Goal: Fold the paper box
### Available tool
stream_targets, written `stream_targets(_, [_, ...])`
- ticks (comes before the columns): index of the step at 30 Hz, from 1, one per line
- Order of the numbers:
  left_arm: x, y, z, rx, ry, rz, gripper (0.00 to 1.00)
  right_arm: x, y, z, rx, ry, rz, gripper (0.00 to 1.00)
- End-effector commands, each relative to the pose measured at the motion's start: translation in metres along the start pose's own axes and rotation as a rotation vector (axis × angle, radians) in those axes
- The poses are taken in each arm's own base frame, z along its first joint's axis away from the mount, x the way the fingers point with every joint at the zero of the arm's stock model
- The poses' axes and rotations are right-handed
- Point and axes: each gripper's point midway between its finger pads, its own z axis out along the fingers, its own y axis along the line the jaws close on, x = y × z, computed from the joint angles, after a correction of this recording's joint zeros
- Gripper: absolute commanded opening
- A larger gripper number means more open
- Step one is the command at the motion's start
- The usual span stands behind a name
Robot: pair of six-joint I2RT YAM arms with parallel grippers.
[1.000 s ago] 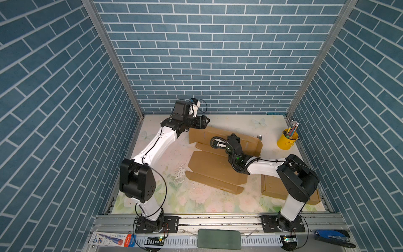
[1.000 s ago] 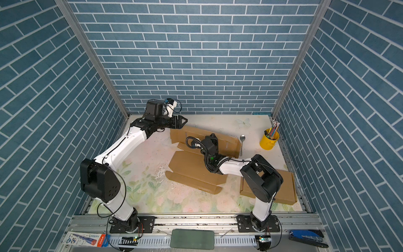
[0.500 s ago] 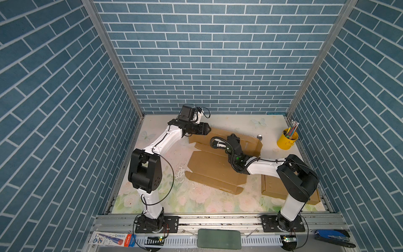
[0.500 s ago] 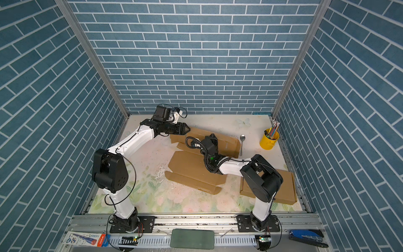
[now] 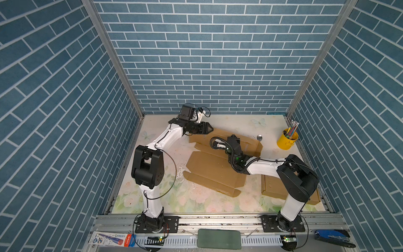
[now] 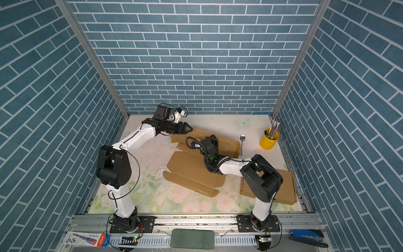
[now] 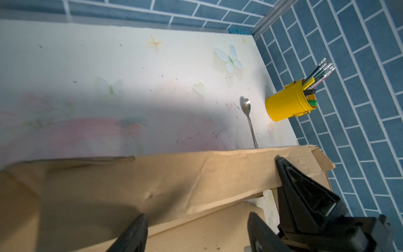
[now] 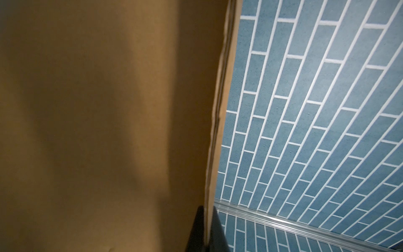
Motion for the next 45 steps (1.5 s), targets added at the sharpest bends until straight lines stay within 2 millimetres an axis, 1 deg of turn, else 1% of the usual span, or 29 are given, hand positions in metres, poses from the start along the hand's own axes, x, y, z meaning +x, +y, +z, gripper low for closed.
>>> stream_targets(1, [-0.012,0.014,-0.023,-0.085,-0.026,0.05,0.78,-0.007,0.004,-0.009,-0.011,-0.05,-0.015,0.0])
stream_targets(7, [-0.008,0.031,-0.008,-0.128,0.007,0.053,0.81,-0.009,0.005,-0.008,-0.011,-0.056,-0.013,0.0])
stream_targets(10, [-0.005,0.034,-0.005,-0.128,0.018,0.047,0.8,-0.008,0.004,-0.009,-0.012,-0.057,-0.009,0.0])
stream_targets(13, [0.001,0.022,0.001,-0.056,0.024,0.004,0.79,-0.007,0.003,-0.009,-0.011,-0.057,-0.005,0.0])
stream_targets(16, [0.011,0.012,0.005,0.0,0.028,-0.031,0.77,-0.008,0.002,-0.009,-0.008,-0.056,-0.003,0.0])
stream_targets(19, [0.017,0.01,0.008,0.032,0.013,-0.066,0.77,-0.01,0.002,-0.008,-0.005,-0.058,-0.001,0.0])
stream_targets(22, [0.02,0.002,0.013,0.091,0.01,-0.096,0.76,-0.011,-0.001,-0.008,0.004,-0.061,0.002,0.0])
stream_targets(26, [0.017,-0.003,0.013,0.127,-0.008,-0.108,0.73,-0.011,-0.005,-0.008,0.014,-0.064,0.011,0.0])
stream_targets(30, [0.011,-0.011,0.009,0.168,-0.031,-0.104,0.66,-0.011,0.002,-0.008,0.003,-0.064,0.003,0.0])
stream_targets(32, [0.012,-0.004,0.001,0.149,-0.035,-0.095,0.65,-0.011,0.002,-0.008,0.005,-0.064,0.005,0.0])
stream_targets(34, [0.011,0.012,-0.011,0.104,-0.044,-0.105,0.65,-0.011,0.002,-0.008,0.006,-0.065,0.005,0.0])
stream_targets(38, [-0.001,0.037,-0.05,0.042,-0.105,-0.103,0.7,-0.012,0.002,-0.008,0.001,-0.071,0.001,0.0])
stream_targets(41, [-0.011,0.054,-0.08,0.025,-0.165,-0.106,0.7,-0.012,0.002,-0.008,0.0,-0.072,0.0,0.0])
stream_targets(43, [-0.018,0.074,-0.1,-0.009,-0.217,-0.122,0.7,-0.011,0.001,-0.009,0.001,-0.072,0.001,0.0])
stream_targets(45, [-0.017,0.104,-0.109,-0.107,-0.248,-0.121,0.7,-0.012,0.001,-0.01,0.002,-0.077,0.001,0.0])
